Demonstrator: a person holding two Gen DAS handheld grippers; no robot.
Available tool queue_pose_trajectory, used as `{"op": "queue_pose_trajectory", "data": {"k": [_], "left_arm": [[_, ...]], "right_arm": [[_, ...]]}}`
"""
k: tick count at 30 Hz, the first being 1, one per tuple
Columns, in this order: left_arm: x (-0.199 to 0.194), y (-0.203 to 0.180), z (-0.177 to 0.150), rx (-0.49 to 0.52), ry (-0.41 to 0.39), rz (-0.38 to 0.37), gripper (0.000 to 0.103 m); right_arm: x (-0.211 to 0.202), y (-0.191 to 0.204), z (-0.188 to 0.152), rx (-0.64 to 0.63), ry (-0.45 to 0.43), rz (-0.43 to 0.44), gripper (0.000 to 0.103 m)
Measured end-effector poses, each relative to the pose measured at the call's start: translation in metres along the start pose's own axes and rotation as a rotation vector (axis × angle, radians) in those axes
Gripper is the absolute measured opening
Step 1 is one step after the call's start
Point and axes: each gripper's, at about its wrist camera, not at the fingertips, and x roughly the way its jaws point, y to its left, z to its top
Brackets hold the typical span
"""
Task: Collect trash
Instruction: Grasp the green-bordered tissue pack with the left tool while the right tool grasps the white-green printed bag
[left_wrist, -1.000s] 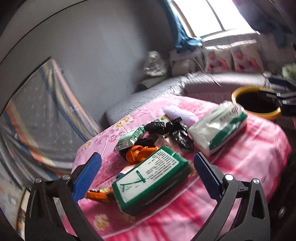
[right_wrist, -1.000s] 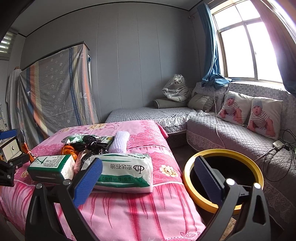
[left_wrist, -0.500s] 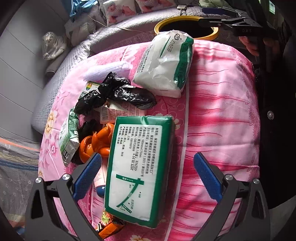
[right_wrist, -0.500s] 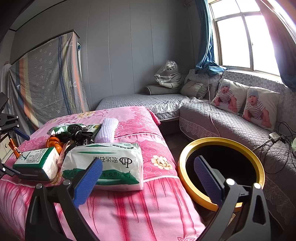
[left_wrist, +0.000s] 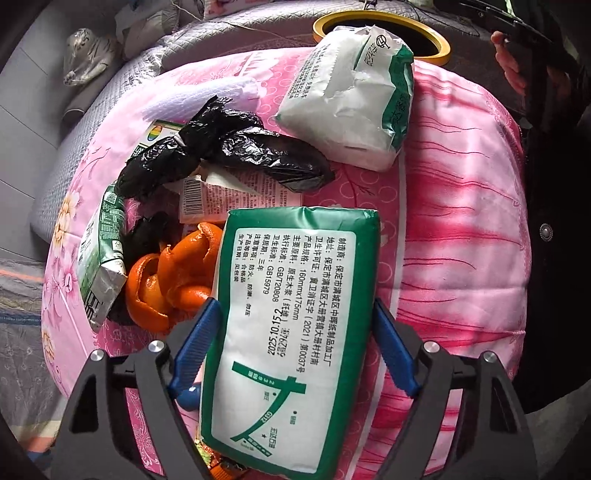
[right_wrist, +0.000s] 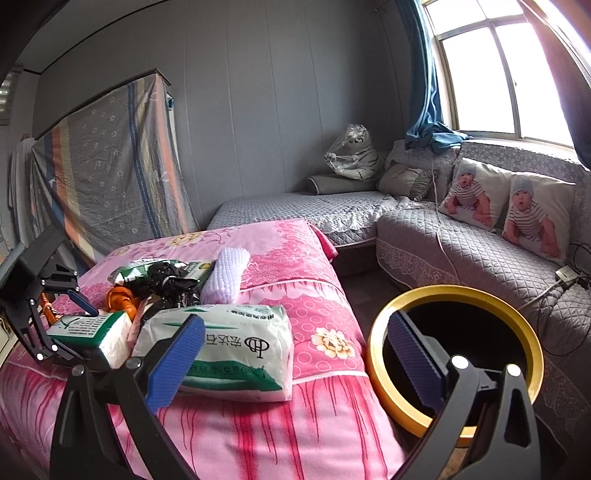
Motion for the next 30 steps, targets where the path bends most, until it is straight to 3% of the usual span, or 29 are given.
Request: {"op": "queue_pose_trajectory", "data": {"k": [3, 7, 9, 12, 16, 17, 23, 30], "left_arm": [[-0.002, -0.006, -0.001, 0.003, -0.010, 0.022, 0.070], [-0.010, -0.010, -0.006, -0.024, -0.048, 0.040, 0.058], [-0.014, -0.010, -0.009, -0.045, -0.069, 0.051, 0.052], [-0.013, -0.010, -0.011, -0.084, -0.079, 0.071, 0.054], [-0.012, -0.005, -0.006, -0.078, -0.056, 0.065, 0.064], [-0.011, -0.003, -0.006, -0.072, -0.039, 0.058, 0.071], [-0.012, 0.011, -0.001, -0.035, 0.010, 0.020, 0.089], [0.019, 0.024, -0.004, -0.051, 0.122, -0.081, 0.089]], "right_arm": [[0.016, 0.007, 0.013, -0.156, 0.073, 0.107, 0.096], [0.051, 0.020, 0.015, -0.411, 0.246, 0.299, 0.096], [0.065, 0.028, 0.016, -0.515, 0.299, 0.348, 0.096], [0.073, 0.040, 0.027, -0.633, 0.356, 0.482, 0.096], [0.073, 0.059, 0.044, -0.737, 0.401, 0.573, 0.096], [0.076, 0.066, 0.046, -0.766, 0.418, 0.591, 0.096], [0.096, 0.099, 0.031, -1.010, 0.545, 0.598, 0.096], [0.128, 0.118, -0.004, -1.308, 0.672, 0.559, 0.096]]}}
